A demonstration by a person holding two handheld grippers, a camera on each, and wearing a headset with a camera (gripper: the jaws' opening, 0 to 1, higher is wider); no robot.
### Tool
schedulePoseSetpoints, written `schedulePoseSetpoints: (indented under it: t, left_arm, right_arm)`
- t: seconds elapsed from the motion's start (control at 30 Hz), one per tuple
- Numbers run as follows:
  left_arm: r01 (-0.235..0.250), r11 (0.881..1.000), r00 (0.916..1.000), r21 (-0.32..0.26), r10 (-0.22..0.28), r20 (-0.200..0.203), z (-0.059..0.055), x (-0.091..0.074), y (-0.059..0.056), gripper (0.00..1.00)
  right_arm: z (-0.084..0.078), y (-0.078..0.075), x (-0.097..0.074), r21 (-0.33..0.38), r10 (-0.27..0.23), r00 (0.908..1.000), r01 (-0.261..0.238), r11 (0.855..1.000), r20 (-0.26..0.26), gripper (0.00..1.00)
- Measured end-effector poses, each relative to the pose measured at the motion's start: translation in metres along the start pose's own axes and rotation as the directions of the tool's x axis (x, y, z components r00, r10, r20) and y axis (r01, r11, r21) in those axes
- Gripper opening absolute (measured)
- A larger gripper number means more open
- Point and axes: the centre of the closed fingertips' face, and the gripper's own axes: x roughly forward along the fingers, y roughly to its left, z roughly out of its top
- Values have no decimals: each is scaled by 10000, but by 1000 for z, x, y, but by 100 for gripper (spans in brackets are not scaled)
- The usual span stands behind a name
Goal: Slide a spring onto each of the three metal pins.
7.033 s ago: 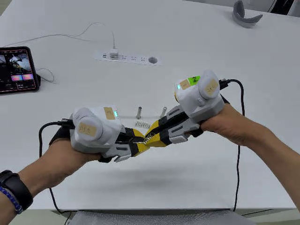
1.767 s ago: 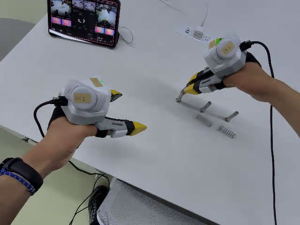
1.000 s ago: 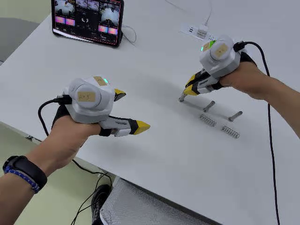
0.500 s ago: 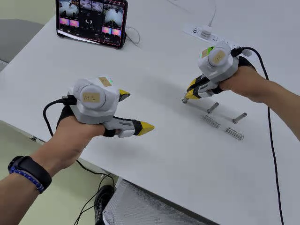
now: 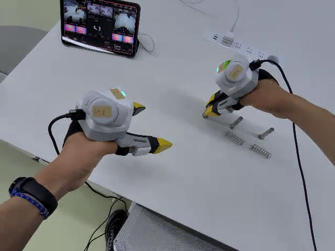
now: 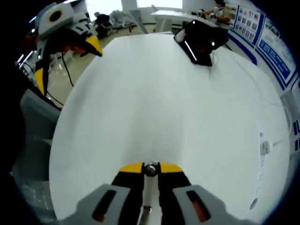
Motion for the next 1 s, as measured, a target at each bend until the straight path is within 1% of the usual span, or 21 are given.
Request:
schedulePoseSetpoints:
  t: [0.13, 0.17, 0.2, 0.23, 0.33, 0.43, 0.47, 0.5, 0.57, 0.67, 0.8, 0.93, 1.0]
  left_arm:
    - [2, 10000, 10000, 27, -2, -4, 0, 0, 0, 71]
    - [9, 10000, 10000, 37, -9, -7, 0, -1, -1, 71]
    - [12, 10000, 10000, 41, -12, -2, 1, -1, -1, 71]
    - [19, 10000, 10000, 46, -19, -4, 1, -1, -1, 71]
    - [31, 10000, 10000, 72, -31, 5, 2, -1, -2, 71]
    - [33, 9999, 10000, 103, -34, 55, 4, -1, -2, 71]
    - [32, 9999, 10000, 103, -33, 76, 5, -1, -2, 71]
    - [23, 9999, 9999, 113, -24, 101, 6, -1, -2, 71]
    - [27, 9999, 9999, 137, -29, 115, 8, -2, -4, 71]
    - [42, 9998, 9999, 181, -44, 127, 10, -3, -6, 71]
    - [49, 9998, 9999, 191, -52, 161, 12, -5, -10, 71]
    - [63, 9998, 9997, 174, -67, 214, 14, -6, -14, 71]
    - [86, 9998, 9997, 199, -91, 220, 15, -6, -16, 71]
  right_arm:
    - [-1, 3, 0, 97, 81, 10000, -80, 9999, -52, 14]
    - [-1, 5, 0, 159, 182, 9998, -182, 9997, -42, 16]
    - [-1, 6, -1, 206, 207, 9998, -206, 9996, -37, 21]
    - [-2, 5, -2, 276, 163, 9999, -162, 9995, -57, 24]
    - [-5, 5, -5, 173, 47, 9999, -44, 9998, -163, 25]
    - [-8, 3, -10, 160, -147, 9997, 150, 9998, -175, 32]
    - [-8, 2, -13, 191, -175, 9998, 177, 9997, -87, 33]
    - [-8, -1, -14, 364, -197, 9998, 193, 9992, 103, 34]
    - [-7, -1, -19, 761, -222, 9989, 191, 9969, 404, 36]
    - [-8, -3, -24, 879, -326, 9975, 269, 9958, 632, 36]
    - [-11, -6, -28, 1104, -509, 9951, 414, 9930, 847, 38]
    - [-9, -4, -36, 1334, -649, 9912, 493, 9898, 1155, 39]
    - [-6, -3, -40, 1564, -785, 9867, 559, 9861, 1422, 39]
